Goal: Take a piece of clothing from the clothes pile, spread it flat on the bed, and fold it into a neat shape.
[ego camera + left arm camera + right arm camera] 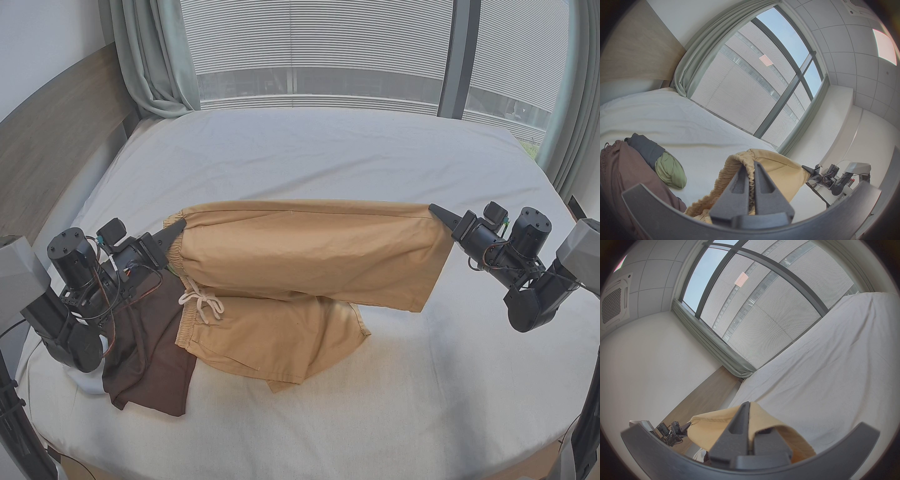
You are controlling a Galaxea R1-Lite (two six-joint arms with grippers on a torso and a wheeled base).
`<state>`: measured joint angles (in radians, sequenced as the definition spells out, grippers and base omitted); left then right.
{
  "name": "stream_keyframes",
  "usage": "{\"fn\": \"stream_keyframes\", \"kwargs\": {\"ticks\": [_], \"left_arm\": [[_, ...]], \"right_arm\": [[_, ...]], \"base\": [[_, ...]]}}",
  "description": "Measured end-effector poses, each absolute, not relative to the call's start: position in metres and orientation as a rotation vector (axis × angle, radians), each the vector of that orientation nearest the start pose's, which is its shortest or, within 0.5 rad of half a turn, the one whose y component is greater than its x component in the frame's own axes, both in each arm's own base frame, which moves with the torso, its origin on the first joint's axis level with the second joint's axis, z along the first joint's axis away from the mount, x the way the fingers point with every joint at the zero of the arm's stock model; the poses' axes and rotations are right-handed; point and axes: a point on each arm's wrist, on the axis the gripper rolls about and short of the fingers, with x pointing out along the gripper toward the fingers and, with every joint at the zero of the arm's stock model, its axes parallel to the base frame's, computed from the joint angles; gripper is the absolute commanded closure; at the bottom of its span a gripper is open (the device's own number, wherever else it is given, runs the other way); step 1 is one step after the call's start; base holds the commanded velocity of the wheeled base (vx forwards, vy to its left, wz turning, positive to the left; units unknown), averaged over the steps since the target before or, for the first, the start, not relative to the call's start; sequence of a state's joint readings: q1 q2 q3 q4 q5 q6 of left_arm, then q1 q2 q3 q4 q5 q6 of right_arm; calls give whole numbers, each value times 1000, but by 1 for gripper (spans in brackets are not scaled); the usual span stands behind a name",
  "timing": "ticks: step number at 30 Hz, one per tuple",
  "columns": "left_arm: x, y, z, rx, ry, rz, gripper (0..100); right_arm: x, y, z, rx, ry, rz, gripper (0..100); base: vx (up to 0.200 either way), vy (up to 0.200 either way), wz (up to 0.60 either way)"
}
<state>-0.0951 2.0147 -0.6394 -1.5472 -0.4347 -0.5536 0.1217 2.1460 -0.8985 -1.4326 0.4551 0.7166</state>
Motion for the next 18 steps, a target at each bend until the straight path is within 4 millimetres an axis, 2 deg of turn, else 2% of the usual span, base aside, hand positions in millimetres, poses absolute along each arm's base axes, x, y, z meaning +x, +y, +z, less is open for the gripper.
{"fn": "stream_keyframes", "kwargs": {"ticks": [8, 18], "left_arm": [[355, -45, 129, -524, -53, -545, 100], [382, -49, 113, -546, -72, -493, 100]], "right_arm": [[404, 58, 120, 667, 41, 607, 100], [419, 60, 113, 666, 43, 606, 100]], "base": [[0, 0, 0], [0, 0, 0]]}}
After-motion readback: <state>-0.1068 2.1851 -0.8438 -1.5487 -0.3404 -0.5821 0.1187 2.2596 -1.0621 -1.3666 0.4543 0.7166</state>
